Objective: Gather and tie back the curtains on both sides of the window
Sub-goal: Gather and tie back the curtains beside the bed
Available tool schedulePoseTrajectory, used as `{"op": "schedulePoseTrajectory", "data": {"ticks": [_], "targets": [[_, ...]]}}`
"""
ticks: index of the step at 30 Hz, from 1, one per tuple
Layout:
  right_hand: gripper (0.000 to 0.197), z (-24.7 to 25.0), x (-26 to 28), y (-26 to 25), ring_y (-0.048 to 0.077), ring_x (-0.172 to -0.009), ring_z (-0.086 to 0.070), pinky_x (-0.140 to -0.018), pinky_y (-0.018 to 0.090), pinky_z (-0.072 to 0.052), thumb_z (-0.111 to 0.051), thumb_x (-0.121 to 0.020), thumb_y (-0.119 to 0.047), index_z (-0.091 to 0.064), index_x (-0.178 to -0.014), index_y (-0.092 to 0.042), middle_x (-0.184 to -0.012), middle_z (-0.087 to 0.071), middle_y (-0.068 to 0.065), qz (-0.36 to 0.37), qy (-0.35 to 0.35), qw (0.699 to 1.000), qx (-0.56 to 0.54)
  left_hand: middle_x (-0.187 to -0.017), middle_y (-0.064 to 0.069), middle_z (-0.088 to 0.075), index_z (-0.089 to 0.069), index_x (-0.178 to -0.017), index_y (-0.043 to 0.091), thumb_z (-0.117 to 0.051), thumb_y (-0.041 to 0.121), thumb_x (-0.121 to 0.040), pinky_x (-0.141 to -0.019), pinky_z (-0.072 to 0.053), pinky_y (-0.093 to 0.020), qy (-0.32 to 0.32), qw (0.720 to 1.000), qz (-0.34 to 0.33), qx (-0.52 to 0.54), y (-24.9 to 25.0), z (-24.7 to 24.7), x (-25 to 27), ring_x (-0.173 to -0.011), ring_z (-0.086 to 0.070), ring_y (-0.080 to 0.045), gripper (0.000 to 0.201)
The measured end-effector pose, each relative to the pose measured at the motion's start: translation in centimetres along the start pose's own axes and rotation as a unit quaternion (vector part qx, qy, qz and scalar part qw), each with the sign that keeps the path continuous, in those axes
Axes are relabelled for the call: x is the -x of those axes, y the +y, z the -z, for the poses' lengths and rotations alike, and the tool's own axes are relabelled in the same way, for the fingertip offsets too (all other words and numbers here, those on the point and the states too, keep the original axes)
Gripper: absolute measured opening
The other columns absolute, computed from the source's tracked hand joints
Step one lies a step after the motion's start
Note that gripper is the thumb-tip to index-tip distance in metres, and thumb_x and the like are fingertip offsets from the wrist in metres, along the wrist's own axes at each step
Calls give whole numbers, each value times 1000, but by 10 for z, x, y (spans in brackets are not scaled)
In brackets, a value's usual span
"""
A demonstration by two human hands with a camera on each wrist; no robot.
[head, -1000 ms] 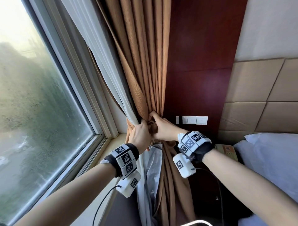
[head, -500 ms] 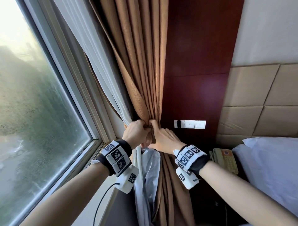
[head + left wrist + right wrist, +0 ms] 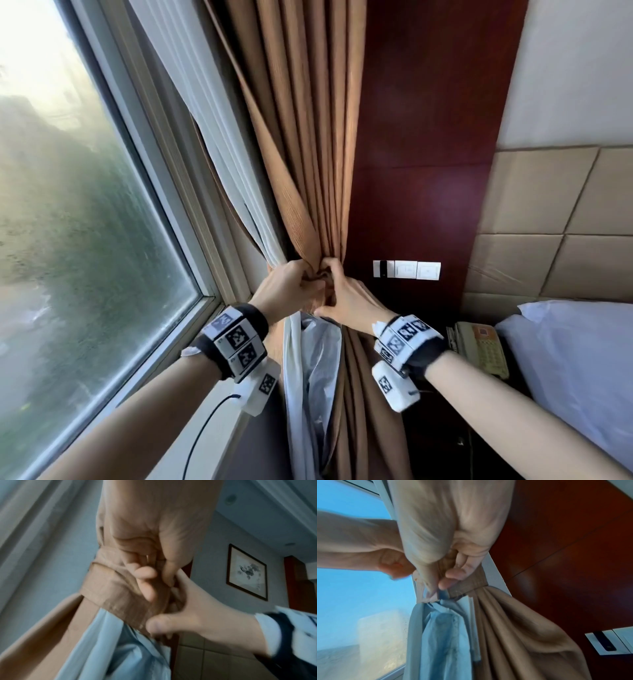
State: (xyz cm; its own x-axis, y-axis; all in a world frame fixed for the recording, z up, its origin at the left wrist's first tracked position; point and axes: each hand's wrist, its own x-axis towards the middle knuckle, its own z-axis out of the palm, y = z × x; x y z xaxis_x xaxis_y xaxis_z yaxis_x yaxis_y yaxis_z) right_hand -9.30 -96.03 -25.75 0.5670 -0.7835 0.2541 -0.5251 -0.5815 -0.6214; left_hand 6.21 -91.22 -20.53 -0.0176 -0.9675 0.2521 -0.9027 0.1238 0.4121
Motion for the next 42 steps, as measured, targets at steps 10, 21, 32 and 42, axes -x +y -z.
{"op": "schedulePoseTrajectory", "data": {"ticks": [10, 21, 32, 42], "targets": [[142, 11, -9, 41, 12, -144, -15, -115, 36, -26, -91, -57, -39, 17, -148, -36, -159, 1, -6, -81, 30, 982, -169, -148, 17, -17, -7, -147, 31, -92, 47, -47, -114, -24, -34, 79, 948, 20, 309, -49, 49, 13, -137, -23, -7, 132], [83, -43, -42, 46, 16, -108, -62, -99, 37, -48, -82, -53, -57, -55, -124, -24, -114, -67, -3, -129, 36, 979, -157, -97, 8, -64, -39, -123, 18, -89, 42, -58, -80, -55, -29, 229, 938, 81, 246, -48, -15, -25, -91, -64, -10, 86], [70, -40, 35, 45, 9, -93, -54, -81, 28, -48, -80, -64, -56, -40, -114, -24, -109, -51, -4, -99, 146, 983, -45, -143, 0, -36, -11, -148, 20, -73, 24, -83, -96, -44, -21, 213, 955, -67, 194, -89, -34, 50, -125, -46, -13, 90], [47, -63, 38, 20, 24, -71, -63, -62, 31, -49, -52, -85, -60, -53, -64, -18, -67, -59, -1, -124, 13, 985, 120, -61, 10, -61, -57, -67, 21, -54, 61, -85, -52, -47, -26, 73, 994, 81, 17, -94, -82, 69, -58, -58, -5, 44]]}}
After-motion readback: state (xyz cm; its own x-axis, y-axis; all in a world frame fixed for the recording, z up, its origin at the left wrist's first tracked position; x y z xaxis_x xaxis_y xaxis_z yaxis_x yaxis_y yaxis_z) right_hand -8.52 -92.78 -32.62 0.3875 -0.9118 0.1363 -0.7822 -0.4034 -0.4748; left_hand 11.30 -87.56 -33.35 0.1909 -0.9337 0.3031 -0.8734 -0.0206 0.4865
